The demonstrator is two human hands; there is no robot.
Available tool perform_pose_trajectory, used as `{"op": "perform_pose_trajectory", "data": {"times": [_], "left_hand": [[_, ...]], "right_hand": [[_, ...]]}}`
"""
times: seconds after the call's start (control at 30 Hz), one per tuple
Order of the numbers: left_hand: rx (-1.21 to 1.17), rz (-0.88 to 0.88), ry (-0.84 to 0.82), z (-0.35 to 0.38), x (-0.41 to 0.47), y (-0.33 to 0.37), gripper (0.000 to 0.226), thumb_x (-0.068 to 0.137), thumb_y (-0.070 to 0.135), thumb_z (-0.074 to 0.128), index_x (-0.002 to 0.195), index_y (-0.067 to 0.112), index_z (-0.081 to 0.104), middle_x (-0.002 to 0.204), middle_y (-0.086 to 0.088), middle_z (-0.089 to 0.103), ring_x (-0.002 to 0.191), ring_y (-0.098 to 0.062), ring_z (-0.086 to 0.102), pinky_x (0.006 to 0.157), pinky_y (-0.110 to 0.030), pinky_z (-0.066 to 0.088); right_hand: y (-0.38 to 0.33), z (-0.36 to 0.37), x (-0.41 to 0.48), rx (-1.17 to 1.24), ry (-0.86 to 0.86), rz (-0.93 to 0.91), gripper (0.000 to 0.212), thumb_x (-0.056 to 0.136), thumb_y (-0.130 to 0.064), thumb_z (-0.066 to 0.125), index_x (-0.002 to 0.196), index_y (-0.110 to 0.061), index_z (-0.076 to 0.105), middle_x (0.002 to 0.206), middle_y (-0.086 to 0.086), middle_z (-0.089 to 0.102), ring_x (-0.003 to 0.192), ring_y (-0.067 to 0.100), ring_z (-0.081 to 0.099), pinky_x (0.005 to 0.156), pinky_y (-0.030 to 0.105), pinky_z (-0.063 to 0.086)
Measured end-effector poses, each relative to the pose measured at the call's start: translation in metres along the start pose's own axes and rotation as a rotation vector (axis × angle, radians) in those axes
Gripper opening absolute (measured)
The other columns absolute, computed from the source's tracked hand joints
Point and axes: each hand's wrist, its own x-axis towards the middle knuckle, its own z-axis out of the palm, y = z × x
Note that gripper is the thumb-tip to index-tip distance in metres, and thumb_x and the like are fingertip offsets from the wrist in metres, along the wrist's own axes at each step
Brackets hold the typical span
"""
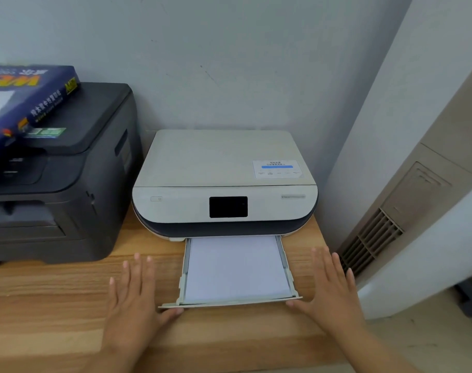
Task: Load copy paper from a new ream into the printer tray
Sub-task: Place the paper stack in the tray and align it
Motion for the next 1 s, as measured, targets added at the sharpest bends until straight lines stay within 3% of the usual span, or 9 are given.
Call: {"op": "perform_pose_trajectory", "data": {"times": [0.1,0.27,0.43,0.63,0.73,0.83,0.9,1.0], "left_hand": [[0.006,0.009,-0.016,-0.003,0.014,0.002,0.124,0.052,0.085,0.030,0.146,0.012,-0.003,0.151,-0.010,0.024,0.143,-0.017,-0.020,0.113,-0.035,-0.019],[-0.001,0.039,0.014,-0.002,0.036,0.006,0.143,0.042,0.080,0.065,0.146,0.012,-0.006,0.151,-0.013,0.023,0.142,-0.015,-0.023,0.113,-0.033,-0.020],[0.016,0.040,0.076,-0.003,0.053,0.009,0.143,0.041,0.075,0.071,0.146,0.012,-0.005,0.149,-0.016,0.029,0.142,-0.015,-0.023,0.113,-0.033,-0.020],[0.111,0.078,0.096,-0.008,0.076,0.015,0.141,0.044,0.072,0.071,0.146,0.014,-0.007,0.149,-0.014,0.018,0.144,-0.021,-0.016,0.113,-0.035,-0.019],[0.133,0.071,0.111,-0.009,0.086,0.018,0.134,0.046,0.071,0.072,0.145,0.011,0.003,0.149,-0.016,0.017,0.143,-0.019,-0.021,0.112,-0.035,-0.020],[0.143,0.068,0.122,-0.009,0.094,0.020,0.137,0.046,0.069,0.073,0.145,0.013,-0.003,0.151,-0.015,0.014,0.141,-0.018,-0.025,0.112,-0.035,-0.021],[0.152,0.080,0.124,-0.009,0.098,0.020,0.142,0.044,0.069,0.074,0.146,0.014,-0.009,0.151,-0.016,0.015,0.142,-0.019,-0.023,0.112,-0.036,-0.020],[0.136,0.087,0.125,-0.011,0.102,0.020,0.143,0.043,0.068,0.075,0.146,0.012,-0.007,0.153,-0.016,0.015,0.143,-0.019,-0.020,0.113,-0.036,-0.019]], "right_hand": [[-0.004,-0.001,0.011,-0.001,0.026,-0.015,0.122,0.066,-0.076,0.054,0.130,-0.022,-0.035,0.156,-0.001,-0.022,0.135,0.009,-0.027,0.117,0.042,-0.008],[-0.013,-0.005,0.033,-0.012,0.049,-0.044,0.123,0.066,-0.073,0.057,0.130,-0.032,-0.040,0.151,-0.005,-0.029,0.137,0.012,-0.026,0.116,0.043,-0.010],[-0.020,-0.013,0.054,-0.082,0.027,-0.079,0.121,0.069,-0.072,0.055,0.130,-0.029,-0.040,0.140,-0.004,-0.042,0.139,0.016,-0.029,0.115,0.043,-0.013],[-0.027,-0.019,0.076,-0.137,0.059,-0.140,0.118,0.072,-0.070,0.054,0.131,-0.026,-0.038,0.140,-0.002,-0.038,0.139,0.019,-0.027,0.112,0.043,-0.016],[-0.029,-0.015,0.088,-0.161,0.093,-0.173,0.123,0.068,-0.070,0.059,0.135,-0.029,-0.035,0.145,0.000,-0.030,0.138,0.018,-0.023,0.111,0.041,-0.020],[-0.031,-0.015,0.097,-0.213,0.089,-0.165,0.139,0.052,-0.073,0.070,0.141,-0.031,-0.029,0.152,0.005,-0.005,0.143,0.023,0.000,0.109,0.038,-0.023],[-0.030,-0.015,0.103,-0.266,0.080,-0.199,0.141,0.050,-0.074,0.069,0.141,-0.031,-0.030,0.154,0.006,-0.005,0.145,0.024,-0.005,0.108,0.038,-0.026],[-0.030,-0.018,0.110,-0.250,0.081,-0.218,0.147,0.038,-0.076,0.072,0.148,-0.026,-0.011,0.157,0.008,0.010,0.144,0.022,-0.016,0.112,0.041,-0.014]]}}
